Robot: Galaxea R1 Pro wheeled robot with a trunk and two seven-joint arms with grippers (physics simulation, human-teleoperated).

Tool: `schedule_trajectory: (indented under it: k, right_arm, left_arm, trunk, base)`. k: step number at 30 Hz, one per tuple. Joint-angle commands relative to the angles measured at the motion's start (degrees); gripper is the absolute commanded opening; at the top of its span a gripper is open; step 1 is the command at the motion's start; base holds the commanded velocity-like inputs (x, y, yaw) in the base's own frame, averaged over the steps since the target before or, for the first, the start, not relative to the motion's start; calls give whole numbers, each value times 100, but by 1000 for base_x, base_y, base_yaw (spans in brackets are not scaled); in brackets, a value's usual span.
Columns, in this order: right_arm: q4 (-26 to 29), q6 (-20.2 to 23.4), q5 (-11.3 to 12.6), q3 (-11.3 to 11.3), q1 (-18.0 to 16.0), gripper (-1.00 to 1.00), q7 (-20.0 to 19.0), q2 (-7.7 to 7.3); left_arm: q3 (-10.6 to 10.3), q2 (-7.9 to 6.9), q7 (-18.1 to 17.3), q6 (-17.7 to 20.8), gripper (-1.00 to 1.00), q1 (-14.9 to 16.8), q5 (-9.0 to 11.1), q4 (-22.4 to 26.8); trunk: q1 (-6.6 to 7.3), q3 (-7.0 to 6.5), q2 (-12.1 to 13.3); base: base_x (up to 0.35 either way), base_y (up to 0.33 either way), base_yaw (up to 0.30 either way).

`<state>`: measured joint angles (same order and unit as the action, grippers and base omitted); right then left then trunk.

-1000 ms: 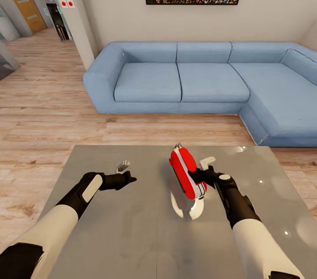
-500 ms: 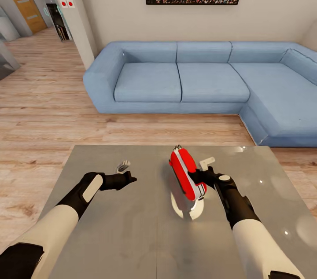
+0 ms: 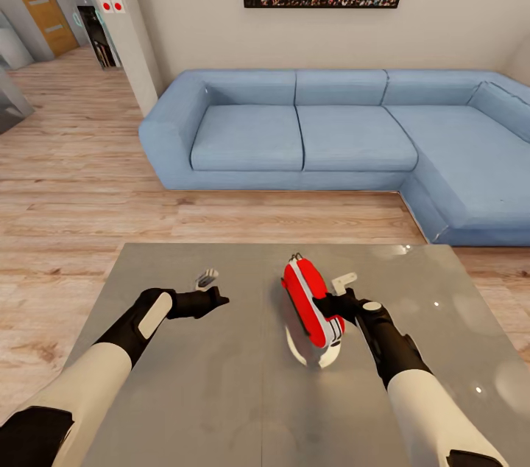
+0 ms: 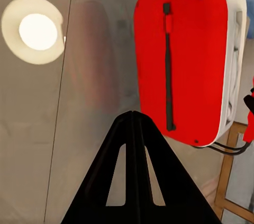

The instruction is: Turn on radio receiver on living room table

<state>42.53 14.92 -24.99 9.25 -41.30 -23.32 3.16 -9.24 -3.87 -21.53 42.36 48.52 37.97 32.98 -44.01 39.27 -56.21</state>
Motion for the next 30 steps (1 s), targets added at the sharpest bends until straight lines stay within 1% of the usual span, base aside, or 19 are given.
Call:
schedule_trajectory:
  k: [1,30]
  right_arm:
    - [0,-2,22,-1,-1,-100,5,0]
    - [-8,-22,10,-2,-1,-100,12,-26]
  left_arm:
    - [0,0,0,0,-100,0,0,-1]
    - [-4,0,0,0,-100,0,-1,4]
  trunk:
    - [0,0,0]
    - [0,0,0]
  base:
    - [0,0,0]
    - [0,0,0]
